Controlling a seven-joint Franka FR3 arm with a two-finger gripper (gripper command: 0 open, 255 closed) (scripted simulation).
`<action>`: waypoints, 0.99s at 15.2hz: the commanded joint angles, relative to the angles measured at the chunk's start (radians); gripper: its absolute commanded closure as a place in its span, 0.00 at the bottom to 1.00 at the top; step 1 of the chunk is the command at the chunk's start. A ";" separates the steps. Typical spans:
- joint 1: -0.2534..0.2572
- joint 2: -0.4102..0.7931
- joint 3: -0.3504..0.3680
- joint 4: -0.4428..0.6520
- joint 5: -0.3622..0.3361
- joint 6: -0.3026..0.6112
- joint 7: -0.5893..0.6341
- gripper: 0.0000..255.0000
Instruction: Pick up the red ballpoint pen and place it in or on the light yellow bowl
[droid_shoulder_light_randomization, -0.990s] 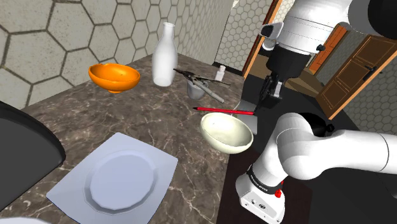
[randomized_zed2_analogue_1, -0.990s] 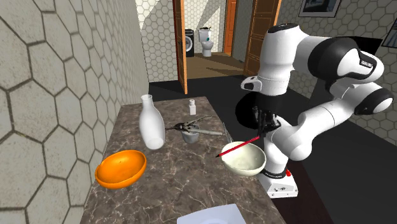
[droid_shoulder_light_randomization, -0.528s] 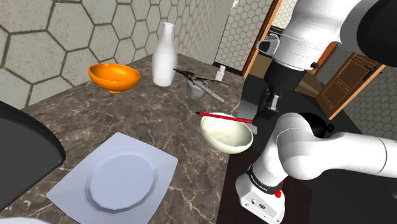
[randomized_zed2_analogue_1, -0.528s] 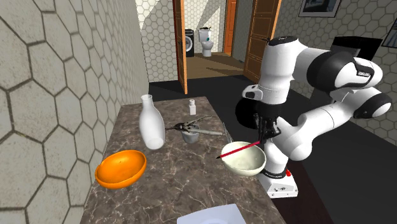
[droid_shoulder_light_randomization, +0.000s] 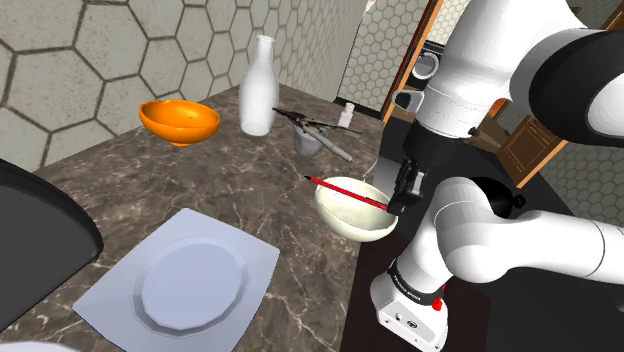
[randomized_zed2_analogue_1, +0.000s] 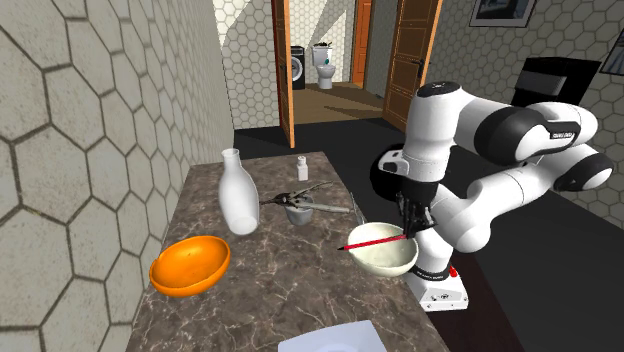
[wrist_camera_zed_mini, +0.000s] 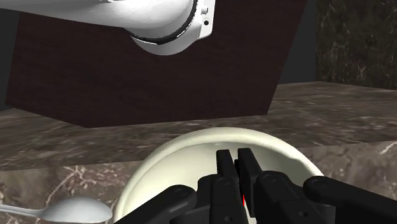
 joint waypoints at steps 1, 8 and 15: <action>0.002 -0.006 0.004 -0.021 0.004 0.014 -0.001 1.00; 0.002 -0.006 0.004 -0.020 0.004 0.014 -0.001 1.00; -0.003 0.013 -0.003 0.019 -0.004 -0.006 -0.001 0.00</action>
